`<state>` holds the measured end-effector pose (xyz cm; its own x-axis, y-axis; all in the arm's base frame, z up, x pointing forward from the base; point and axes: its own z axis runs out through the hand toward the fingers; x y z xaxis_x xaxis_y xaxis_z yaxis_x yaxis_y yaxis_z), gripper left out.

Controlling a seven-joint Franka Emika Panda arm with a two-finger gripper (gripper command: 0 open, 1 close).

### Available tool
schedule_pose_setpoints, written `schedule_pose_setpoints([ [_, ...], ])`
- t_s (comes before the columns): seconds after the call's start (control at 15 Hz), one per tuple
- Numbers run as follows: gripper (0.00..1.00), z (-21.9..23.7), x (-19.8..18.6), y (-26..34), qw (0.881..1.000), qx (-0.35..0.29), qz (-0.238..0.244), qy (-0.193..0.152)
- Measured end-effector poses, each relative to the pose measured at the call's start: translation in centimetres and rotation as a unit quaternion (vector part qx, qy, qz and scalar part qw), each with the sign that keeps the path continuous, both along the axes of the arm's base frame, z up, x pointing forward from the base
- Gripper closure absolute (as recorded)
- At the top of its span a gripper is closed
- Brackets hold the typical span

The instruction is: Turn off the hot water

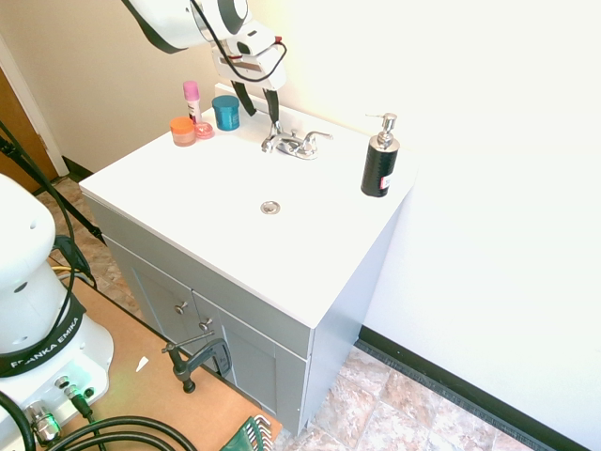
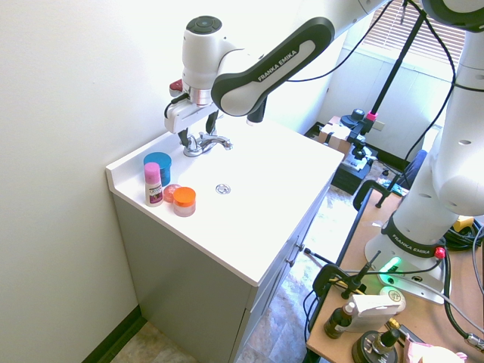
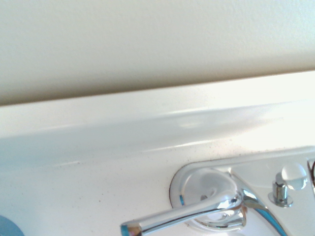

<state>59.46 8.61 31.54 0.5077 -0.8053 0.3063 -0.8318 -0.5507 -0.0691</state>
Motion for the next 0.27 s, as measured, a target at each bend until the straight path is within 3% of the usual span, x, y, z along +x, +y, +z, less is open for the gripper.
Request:
schedule_pose_setpoints([
  [0.27, 0.00, 2.3, -1.7, -3.2, 0.999, 0.050, 0.002, 0.017],
])
